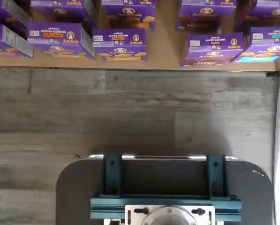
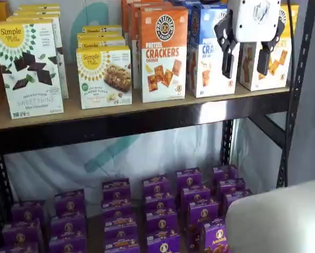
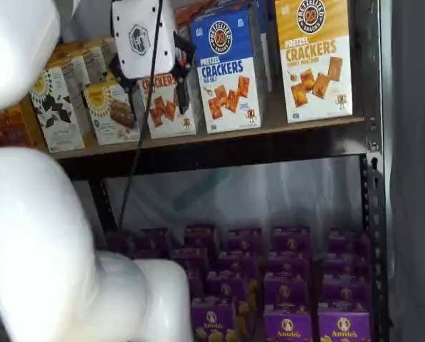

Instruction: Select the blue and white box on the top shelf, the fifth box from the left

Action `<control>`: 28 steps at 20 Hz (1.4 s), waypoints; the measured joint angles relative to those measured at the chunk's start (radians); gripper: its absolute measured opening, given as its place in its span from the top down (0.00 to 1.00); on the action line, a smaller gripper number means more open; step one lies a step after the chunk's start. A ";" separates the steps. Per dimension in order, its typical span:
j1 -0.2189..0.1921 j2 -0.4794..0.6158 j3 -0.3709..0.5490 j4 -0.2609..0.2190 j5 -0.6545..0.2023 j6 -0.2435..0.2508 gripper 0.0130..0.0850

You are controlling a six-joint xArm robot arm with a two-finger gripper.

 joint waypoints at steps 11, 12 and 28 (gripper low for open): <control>-0.013 0.026 -0.002 0.041 0.010 0.003 0.00; 0.003 0.024 0.003 0.026 -0.008 0.012 0.00; -0.058 0.210 -0.166 -0.045 -0.225 -0.070 0.00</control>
